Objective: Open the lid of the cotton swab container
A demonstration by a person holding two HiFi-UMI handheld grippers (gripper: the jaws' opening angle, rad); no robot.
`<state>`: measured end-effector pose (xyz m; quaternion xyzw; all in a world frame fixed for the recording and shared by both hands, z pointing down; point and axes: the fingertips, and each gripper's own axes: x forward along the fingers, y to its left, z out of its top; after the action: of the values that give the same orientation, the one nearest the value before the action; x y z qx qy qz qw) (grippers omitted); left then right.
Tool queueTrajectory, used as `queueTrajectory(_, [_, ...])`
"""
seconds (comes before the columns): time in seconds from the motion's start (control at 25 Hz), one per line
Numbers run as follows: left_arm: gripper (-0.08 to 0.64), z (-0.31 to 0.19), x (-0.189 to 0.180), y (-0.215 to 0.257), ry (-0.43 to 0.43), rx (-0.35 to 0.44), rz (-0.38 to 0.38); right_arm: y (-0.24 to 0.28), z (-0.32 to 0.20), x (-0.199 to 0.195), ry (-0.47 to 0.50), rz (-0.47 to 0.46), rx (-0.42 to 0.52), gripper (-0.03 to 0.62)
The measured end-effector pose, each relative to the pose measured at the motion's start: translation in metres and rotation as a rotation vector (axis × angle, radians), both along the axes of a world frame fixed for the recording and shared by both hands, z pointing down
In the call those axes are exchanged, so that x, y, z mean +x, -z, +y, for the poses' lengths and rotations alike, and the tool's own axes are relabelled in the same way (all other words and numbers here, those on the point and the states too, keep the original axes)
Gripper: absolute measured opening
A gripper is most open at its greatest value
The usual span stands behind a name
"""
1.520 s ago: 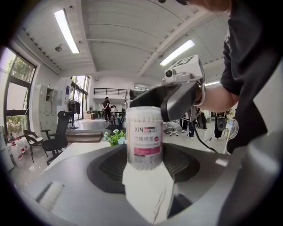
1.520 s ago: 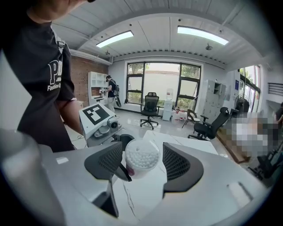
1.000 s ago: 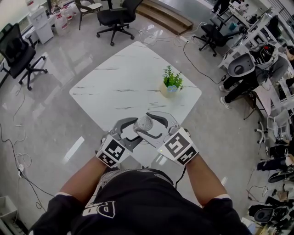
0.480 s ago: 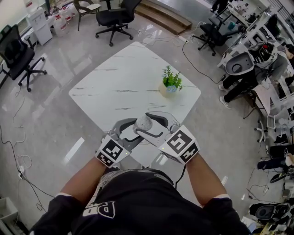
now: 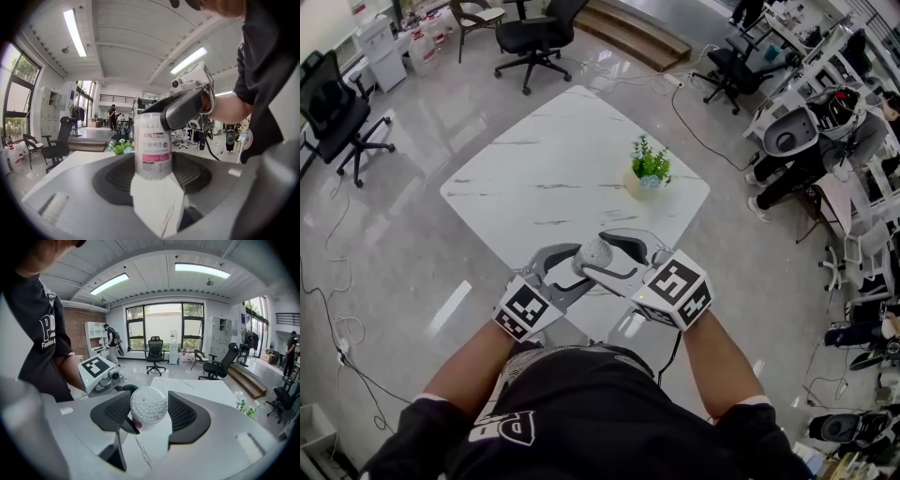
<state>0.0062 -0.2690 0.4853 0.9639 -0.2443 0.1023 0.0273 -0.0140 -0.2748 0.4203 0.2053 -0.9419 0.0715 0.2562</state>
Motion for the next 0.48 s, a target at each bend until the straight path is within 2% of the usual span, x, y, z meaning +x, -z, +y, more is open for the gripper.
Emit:
queueTrajectory(0.16, [0.296, 0.0008, 0.0003, -0.0001, -0.009, 0.02, -0.003, 0.0062, 0.0007, 0.0011, -0.001, -0.064, -0.068, 0.242])
queueTrajectory(0.48, [0.296, 0.002, 0.0047, 0.0032, -0.011, 0.02, 0.017, 0.0094, 0.0016, 0.0049, 0.006, -0.06, -0.064, 0.247])
